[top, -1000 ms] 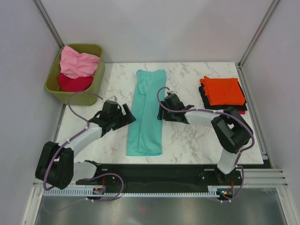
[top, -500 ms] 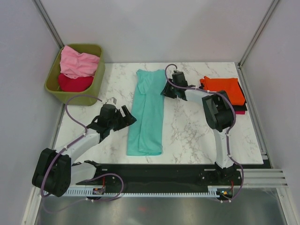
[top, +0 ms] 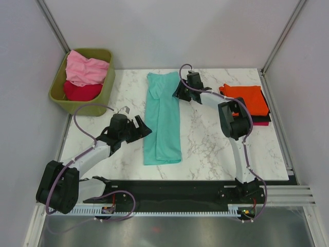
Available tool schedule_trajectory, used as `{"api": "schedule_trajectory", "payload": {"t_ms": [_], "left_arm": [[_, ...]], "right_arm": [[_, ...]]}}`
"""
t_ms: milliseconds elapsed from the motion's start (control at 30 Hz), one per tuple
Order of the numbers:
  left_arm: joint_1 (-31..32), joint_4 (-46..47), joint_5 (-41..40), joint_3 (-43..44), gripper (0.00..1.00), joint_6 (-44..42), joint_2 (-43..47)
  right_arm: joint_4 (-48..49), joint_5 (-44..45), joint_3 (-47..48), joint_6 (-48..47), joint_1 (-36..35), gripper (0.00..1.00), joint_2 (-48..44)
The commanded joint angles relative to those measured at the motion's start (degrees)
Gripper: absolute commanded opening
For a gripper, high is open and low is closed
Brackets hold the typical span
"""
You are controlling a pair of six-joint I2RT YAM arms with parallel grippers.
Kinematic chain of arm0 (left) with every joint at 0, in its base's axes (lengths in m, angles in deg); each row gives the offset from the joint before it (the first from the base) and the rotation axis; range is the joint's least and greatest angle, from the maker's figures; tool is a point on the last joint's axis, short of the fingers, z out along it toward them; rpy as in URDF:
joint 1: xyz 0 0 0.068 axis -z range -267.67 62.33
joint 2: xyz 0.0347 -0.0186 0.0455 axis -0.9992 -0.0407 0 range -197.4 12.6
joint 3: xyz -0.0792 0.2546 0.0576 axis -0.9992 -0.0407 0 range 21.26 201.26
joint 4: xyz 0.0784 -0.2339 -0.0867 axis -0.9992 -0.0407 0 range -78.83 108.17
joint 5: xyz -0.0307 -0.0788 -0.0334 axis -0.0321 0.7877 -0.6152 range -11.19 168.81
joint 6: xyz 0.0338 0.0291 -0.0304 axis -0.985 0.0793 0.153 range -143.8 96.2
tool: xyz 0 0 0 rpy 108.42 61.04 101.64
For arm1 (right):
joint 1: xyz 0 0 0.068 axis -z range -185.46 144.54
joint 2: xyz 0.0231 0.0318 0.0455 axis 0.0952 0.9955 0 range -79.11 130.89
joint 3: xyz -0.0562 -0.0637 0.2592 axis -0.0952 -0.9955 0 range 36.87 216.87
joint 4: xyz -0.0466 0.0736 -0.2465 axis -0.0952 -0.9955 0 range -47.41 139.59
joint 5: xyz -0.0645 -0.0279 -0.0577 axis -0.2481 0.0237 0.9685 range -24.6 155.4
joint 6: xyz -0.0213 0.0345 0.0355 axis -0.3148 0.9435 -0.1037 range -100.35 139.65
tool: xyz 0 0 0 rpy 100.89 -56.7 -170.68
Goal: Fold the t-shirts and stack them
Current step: Fold the tshirt
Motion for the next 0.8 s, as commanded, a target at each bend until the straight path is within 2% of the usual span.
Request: {"api": "schedule_trajectory", "payload": {"t_ms": [0,33,200,300,333,467,567,633,767], "left_arm": [[-0.1,2.5,1.5,-0.4,0.89,-1.0,-0.7],[-0.1,2.5,1.2,-0.5,0.89,-1.2,-0.8],[-0.1,0.3,0.0,-1.6,0.85,-1.7,0.2],[-0.1,-2.6,-0.7,-2.4,0.84,-1.7,1.9],[0.0,-3.3,-0.5,-3.1,0.82,-1.7,2.3],[0.1,-7.1,0.3,-6.4,0.81,-2.4,6.9],[0.6,-9.4,0.6,-8.5,0.80,-1.9,10.4],[1.1,-10.7,1.0,-9.9,0.79,-1.4,12.8],[1.9,-11.1,1.5,-11.5,0.77,0.1,15.1]], "right_arm": [[-6.6,2.6,-1.8,-2.7,0.3,0.58,-0.1],[-6.5,3.0,-3.9,-3.1,-0.2,0.63,-1.5],[-7.8,9.7,-12.4,-5.3,-6.6,0.65,-12.9],[-8.5,12.5,-22.0,-3.7,-8.8,0.63,-21.6],[-8.4,13.0,-28.1,-2.9,-9.4,0.63,-24.1],[-8.2,14.1,-41.9,-3.2,-13.5,0.65,-36.8],[-7.4,11.2,-51.4,-0.5,-15.7,0.63,-43.8],[-3.7,5.0,-57.6,0.8,-16.4,0.59,-46.4],[0.3,3.4,-63.4,3.5,-21.4,0.56,-48.8]]}}
